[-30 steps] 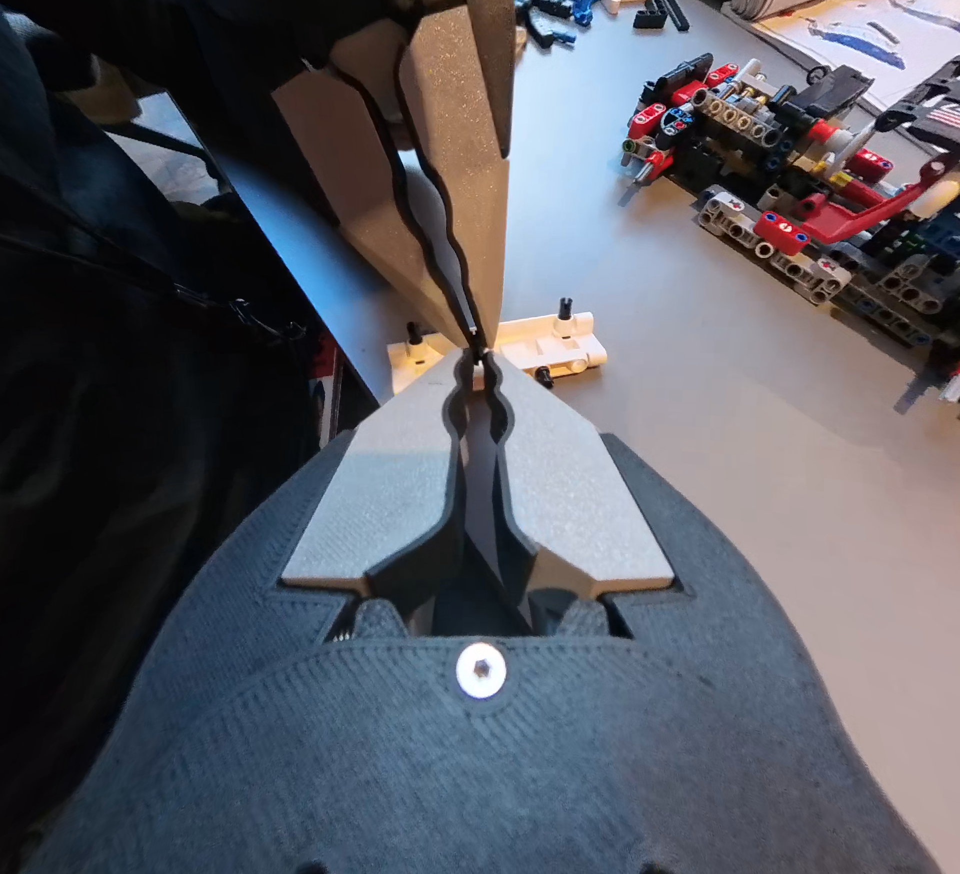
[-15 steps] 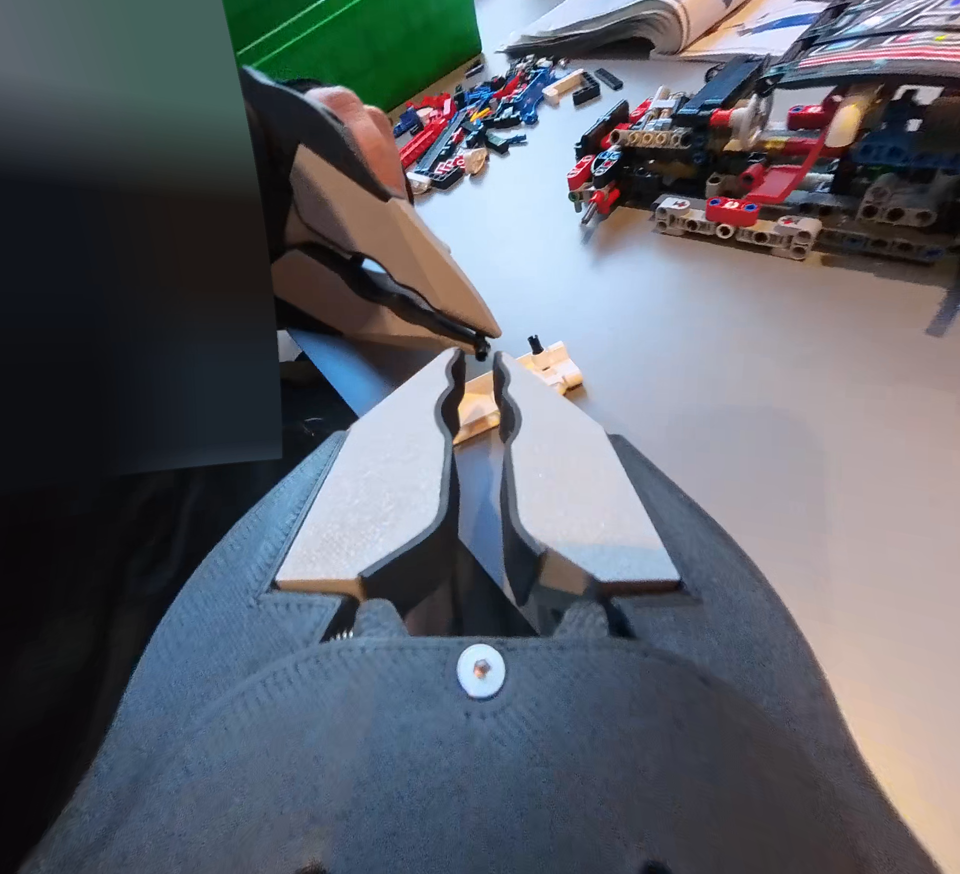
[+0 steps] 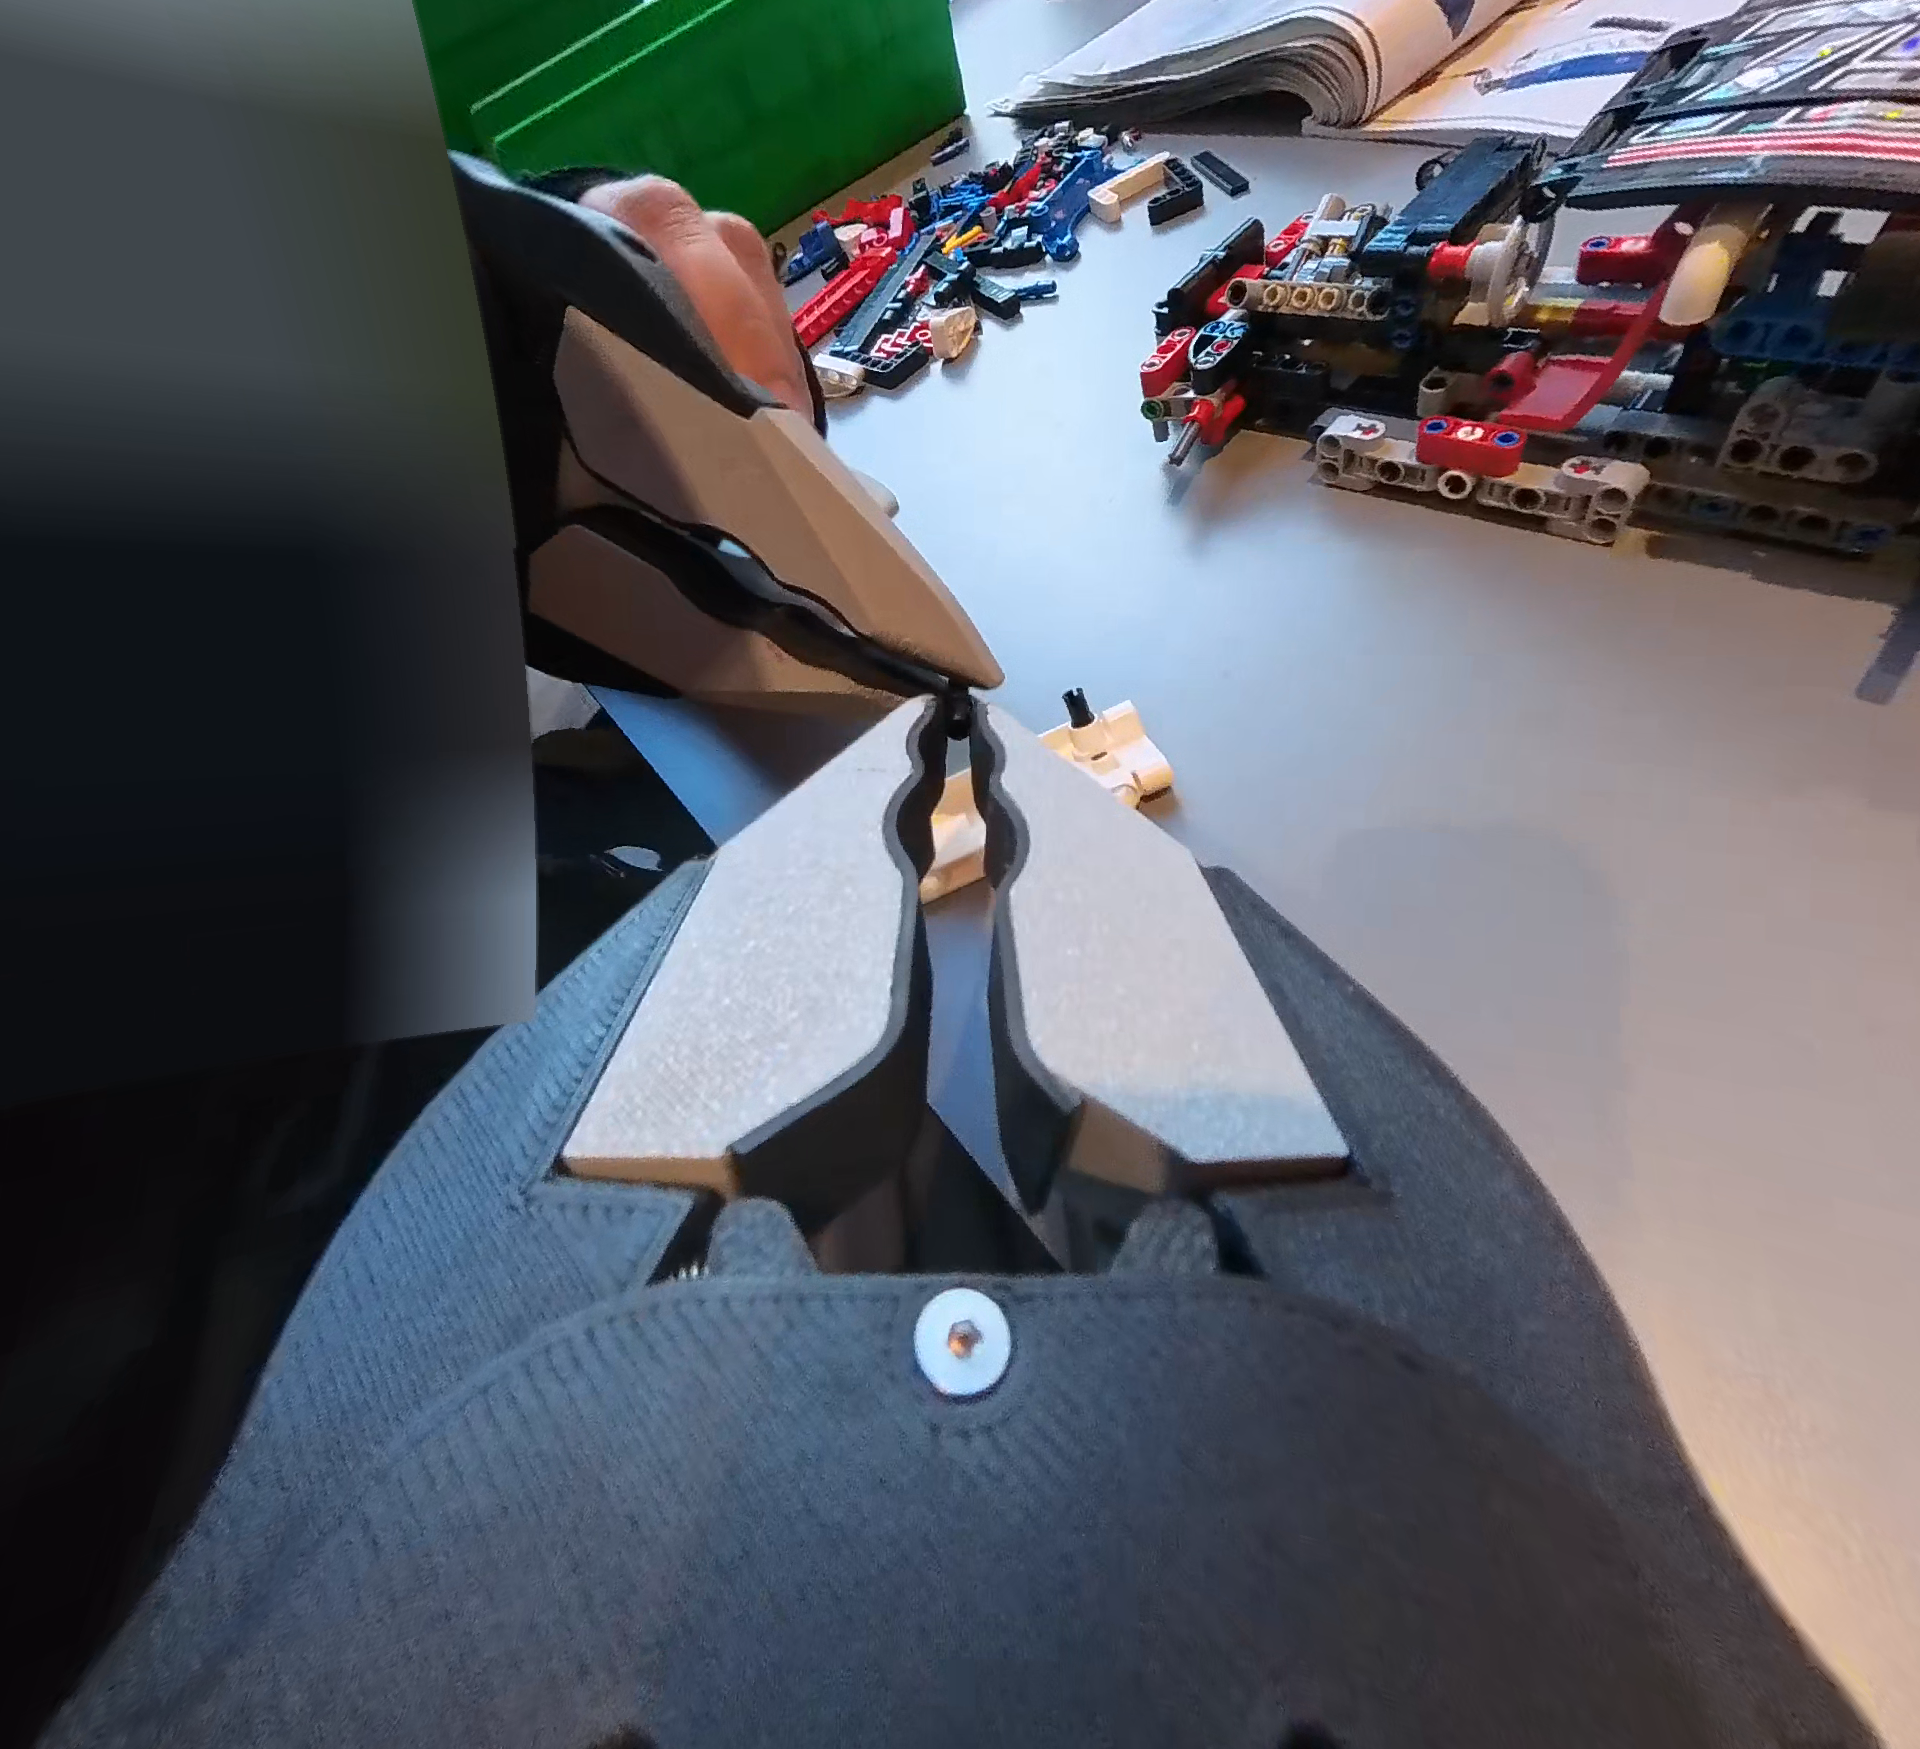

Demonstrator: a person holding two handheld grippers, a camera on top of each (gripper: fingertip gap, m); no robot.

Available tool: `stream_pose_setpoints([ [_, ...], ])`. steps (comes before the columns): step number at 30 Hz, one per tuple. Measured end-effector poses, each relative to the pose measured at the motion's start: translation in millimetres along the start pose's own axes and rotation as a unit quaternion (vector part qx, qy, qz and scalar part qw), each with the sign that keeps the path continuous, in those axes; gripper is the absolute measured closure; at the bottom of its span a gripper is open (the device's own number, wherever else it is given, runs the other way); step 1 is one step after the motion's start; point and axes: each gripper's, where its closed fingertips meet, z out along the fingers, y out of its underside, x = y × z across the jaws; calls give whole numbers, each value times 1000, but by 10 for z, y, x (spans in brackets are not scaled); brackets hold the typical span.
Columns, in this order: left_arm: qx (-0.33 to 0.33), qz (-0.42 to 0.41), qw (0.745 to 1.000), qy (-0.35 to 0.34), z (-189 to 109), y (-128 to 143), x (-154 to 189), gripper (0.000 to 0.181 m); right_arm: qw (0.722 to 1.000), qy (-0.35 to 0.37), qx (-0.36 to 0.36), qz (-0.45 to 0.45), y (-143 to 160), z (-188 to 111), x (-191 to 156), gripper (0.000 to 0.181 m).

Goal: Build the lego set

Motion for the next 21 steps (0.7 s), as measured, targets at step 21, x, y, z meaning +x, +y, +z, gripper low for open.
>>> stream_pose_setpoints([
  [21, -51, -208, 939, 270, 77, 215, 312, 134, 985, 41, -107, -127, 437, -107, -48, 179],
])
